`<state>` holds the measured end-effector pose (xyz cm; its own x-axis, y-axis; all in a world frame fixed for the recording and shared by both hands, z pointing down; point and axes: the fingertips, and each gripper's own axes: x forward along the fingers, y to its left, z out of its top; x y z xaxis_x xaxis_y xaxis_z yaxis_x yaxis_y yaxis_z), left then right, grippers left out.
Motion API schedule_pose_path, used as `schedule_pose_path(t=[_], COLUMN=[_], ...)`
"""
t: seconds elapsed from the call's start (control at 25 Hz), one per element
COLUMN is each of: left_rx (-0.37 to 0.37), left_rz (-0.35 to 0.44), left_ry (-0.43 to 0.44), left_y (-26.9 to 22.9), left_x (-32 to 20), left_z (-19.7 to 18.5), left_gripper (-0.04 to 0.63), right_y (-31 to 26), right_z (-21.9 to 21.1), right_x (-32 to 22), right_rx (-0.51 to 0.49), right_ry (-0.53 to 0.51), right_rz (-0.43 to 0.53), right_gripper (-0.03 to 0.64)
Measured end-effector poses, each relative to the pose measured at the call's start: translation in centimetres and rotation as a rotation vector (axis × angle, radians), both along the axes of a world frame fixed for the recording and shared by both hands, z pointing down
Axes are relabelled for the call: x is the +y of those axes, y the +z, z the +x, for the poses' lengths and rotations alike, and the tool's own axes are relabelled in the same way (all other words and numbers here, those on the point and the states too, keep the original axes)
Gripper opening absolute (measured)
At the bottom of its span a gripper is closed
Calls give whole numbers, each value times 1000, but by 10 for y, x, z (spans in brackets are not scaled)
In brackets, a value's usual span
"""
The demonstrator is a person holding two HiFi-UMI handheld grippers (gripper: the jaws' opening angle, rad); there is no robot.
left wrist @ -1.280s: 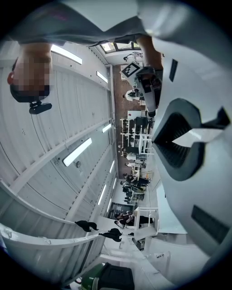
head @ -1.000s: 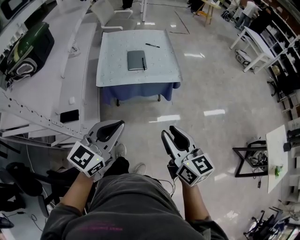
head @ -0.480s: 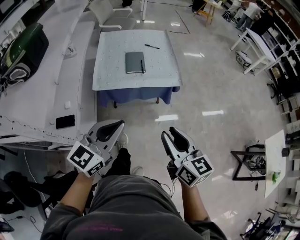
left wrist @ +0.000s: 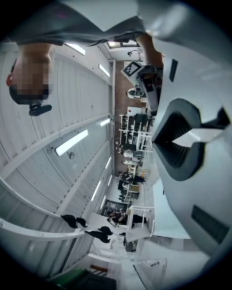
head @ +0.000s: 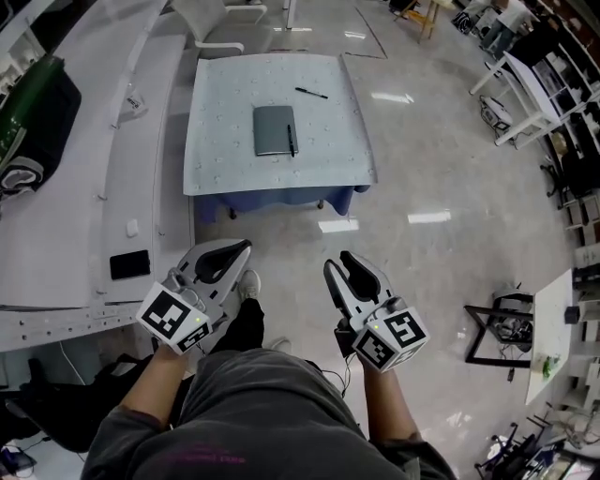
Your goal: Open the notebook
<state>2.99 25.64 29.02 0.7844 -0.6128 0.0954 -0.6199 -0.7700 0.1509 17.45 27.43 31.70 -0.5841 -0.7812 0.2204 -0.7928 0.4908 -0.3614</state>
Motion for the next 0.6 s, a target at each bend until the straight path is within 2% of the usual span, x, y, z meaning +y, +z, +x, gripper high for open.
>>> schedule_pose_path(t=[0.6], left_rx=[28], left_rz=[-49], left_ry=[-6], left_y=[15], left_x=[-129], left_z=[-42], left_gripper=[0], right_y=[7], right_z=[-51], right_x=[-126], right_rx=[26], right_ry=[-15], right_rz=[-52], right_gripper=[115])
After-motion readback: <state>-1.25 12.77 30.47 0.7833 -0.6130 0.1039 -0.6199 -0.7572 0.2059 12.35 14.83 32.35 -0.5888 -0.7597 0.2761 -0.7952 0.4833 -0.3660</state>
